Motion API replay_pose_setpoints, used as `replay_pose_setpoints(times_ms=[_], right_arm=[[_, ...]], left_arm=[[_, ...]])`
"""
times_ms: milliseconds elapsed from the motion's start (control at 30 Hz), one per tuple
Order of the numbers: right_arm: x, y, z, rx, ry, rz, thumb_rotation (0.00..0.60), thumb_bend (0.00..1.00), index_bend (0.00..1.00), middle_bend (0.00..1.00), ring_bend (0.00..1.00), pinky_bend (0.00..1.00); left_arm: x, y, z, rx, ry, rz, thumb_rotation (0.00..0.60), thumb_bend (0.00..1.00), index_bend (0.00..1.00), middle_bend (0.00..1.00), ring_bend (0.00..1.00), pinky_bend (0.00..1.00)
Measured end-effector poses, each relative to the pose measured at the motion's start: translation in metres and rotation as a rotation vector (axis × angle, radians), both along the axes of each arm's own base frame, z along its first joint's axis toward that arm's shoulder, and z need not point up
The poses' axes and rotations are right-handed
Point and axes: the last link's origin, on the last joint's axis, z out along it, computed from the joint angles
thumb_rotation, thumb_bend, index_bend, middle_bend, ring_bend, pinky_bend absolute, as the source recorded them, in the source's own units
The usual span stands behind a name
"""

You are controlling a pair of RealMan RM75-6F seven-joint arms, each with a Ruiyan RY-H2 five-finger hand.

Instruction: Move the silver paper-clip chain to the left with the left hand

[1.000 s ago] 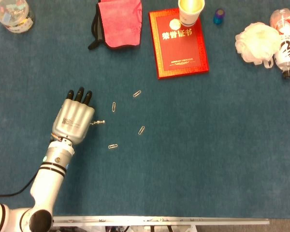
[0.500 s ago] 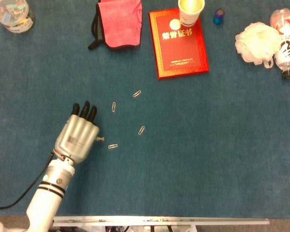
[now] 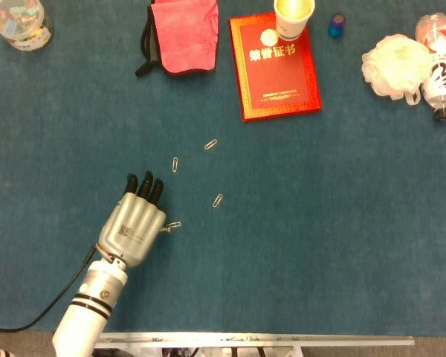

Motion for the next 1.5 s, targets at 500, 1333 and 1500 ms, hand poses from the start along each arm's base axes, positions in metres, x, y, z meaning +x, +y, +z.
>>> replay_pose_setpoints(times_ms=[500,1333,1500], right_arm=[[-0.001,0.003,0.004,-0.013,-0.012,0.005,0.600,0.97,0.49,0.43,0.37,0.44],[-0.004,0.003,0.007,-0.019,-0.022,-0.005,0.600,0.97,0.49,0.43,0.37,0.44],[-0.004,0.004,0.008,-0.023,-0.023,-0.007,0.600,0.97,0.49,0.43,0.37,0.44]], left_arm=[[-0.002,0.016,-0.027,-0.015,0.056,0.057,0.600,0.33,0.60,0.17,0.10,0.19],[0.010,0.058,-0.013,0.101,0.044,0.095,0.600,0.33,0.60,0.17,0.11,0.19],[0.011,0.074,-0.015,0.120,0.057,0.117,0.600,0.33,0.60,0.17,0.11,0.19]])
